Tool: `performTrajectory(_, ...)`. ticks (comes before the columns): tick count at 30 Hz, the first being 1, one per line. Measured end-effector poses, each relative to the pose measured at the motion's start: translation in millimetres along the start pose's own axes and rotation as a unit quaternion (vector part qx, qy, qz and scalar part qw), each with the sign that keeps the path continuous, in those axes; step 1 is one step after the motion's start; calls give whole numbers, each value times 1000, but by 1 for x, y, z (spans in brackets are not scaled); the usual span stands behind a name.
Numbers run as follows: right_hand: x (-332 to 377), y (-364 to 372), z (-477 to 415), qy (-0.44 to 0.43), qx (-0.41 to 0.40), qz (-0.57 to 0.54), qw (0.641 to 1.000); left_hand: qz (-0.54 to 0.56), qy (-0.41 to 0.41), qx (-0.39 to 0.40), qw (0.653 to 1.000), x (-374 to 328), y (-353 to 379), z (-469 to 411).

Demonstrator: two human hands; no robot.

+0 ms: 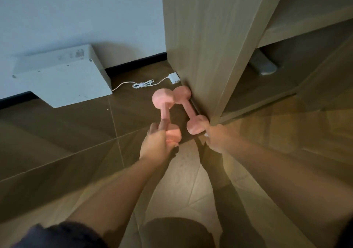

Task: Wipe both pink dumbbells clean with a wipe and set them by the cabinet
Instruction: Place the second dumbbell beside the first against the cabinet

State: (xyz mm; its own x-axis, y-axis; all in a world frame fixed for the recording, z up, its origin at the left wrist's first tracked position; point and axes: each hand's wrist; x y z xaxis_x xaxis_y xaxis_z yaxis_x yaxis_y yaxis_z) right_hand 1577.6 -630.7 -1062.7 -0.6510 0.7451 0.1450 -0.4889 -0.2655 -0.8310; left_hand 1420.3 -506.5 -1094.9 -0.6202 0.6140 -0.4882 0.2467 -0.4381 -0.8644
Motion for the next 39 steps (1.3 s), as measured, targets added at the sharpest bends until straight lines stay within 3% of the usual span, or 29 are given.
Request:
performTrajectory(2,2,-3,-8,30,39,9,999,3,-1,-15,1000,0,9,-15)
performTrajectory(6,2,-7,-16,-8,11,8,1000,28,-47,-32,998,-8,25,-37)
performTrajectory(9,8,-10,-24,53,84,8,995,79,-94,-44,991,-18,36,-44)
performTrajectory(11,13,-15,-26,40,76,12,996,107,-104,-55,987,-22,44,-44)
performTrajectory(22,21,-27,-23,20,98,66,993,159,-117,-48,979,-21,59,-48)
performTrajectory(29,18,-26,-22,26,93,38,995,191,-108,-25,975,-10,60,-55)
performTrajectory(39,15,-28,-19,14,85,60,995,125,-64,54,989,6,45,-47)
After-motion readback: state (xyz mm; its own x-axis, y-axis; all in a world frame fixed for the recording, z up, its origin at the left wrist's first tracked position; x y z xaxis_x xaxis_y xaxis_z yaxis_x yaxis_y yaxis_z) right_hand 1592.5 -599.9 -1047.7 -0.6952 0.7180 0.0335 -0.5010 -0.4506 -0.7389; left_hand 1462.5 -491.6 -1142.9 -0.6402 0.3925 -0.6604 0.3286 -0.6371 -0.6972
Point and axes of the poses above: each hand's wrist, its own z-axis away from the middle knuckle, its own y-axis out of the palm, x = y × z, and after that the axes turned 2 degrees about -z, right-handed
